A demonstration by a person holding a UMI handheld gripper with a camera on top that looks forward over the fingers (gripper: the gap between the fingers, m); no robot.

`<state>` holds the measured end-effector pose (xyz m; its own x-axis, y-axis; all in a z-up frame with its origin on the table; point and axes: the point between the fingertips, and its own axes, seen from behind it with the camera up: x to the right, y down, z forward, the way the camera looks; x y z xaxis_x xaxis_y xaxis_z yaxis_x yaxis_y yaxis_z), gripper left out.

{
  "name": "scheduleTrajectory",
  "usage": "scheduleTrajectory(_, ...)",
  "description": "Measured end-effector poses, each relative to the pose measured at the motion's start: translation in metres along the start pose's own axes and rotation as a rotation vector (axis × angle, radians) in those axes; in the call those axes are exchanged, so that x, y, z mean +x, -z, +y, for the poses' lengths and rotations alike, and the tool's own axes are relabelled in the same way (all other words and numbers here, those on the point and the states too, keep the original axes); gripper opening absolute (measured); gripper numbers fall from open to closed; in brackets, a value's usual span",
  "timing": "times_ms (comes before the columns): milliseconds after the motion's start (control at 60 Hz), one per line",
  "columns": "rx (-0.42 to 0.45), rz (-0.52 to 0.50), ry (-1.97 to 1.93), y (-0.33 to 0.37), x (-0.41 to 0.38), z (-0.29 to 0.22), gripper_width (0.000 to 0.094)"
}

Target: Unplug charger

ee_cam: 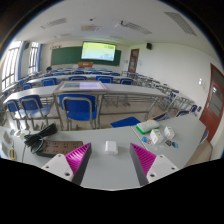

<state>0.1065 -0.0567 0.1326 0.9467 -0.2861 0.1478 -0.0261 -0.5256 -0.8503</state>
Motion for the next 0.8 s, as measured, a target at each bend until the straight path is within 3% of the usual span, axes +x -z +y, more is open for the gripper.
scheduleTrajectory(367, 0.031, 0.023, -0.002, 0.211, -0.01, 0.042, 0.078)
scheduleTrajectory(800, 0.081, 0.036, 0.019, 0.273, -0.004, 0.05, 0.0784)
